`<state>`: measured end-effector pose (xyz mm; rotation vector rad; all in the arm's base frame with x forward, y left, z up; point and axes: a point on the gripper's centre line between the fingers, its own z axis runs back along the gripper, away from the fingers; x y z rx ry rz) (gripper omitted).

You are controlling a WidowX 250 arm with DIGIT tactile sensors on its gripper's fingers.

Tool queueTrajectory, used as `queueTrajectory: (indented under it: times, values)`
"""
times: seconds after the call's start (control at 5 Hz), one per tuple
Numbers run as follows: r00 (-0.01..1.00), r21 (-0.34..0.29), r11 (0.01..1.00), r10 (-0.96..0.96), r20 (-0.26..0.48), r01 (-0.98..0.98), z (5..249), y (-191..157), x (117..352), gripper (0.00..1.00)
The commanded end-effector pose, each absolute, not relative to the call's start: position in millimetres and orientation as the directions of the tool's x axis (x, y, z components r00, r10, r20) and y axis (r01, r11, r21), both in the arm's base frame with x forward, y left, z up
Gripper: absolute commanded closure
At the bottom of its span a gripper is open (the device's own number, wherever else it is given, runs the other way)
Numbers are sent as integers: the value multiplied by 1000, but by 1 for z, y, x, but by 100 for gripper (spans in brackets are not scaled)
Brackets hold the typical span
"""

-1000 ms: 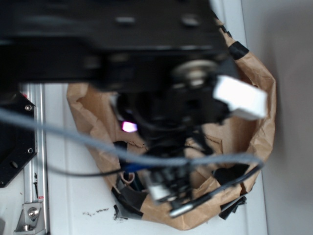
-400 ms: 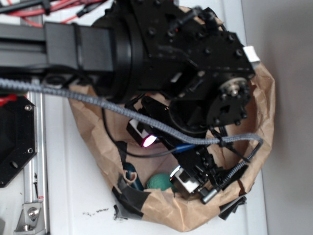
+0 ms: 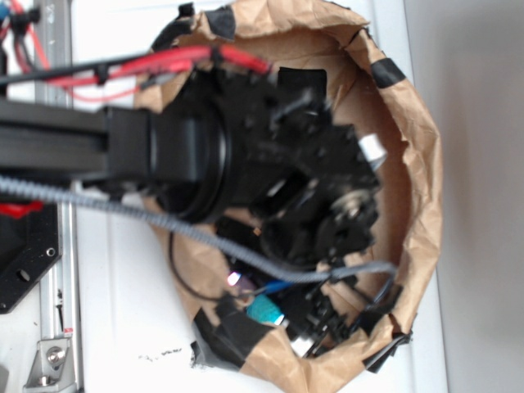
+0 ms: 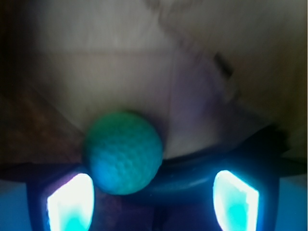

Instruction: Grab the green ball.

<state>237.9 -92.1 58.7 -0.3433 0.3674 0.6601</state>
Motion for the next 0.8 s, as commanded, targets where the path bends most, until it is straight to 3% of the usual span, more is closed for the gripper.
queueTrajectory:
  times: [0.0, 0.2, 0.4, 0.6]
  values:
    - [856, -315, 800, 440, -273, -511, 51, -118, 250, 0]
    - [939, -330, 879, 313, -146, -344, 52, -123, 268, 0]
    - [959, -298, 911, 266, -102, -285, 51, -122, 268, 88]
    - [957, -310, 905, 271, -106, -291, 51, -121, 262, 100]
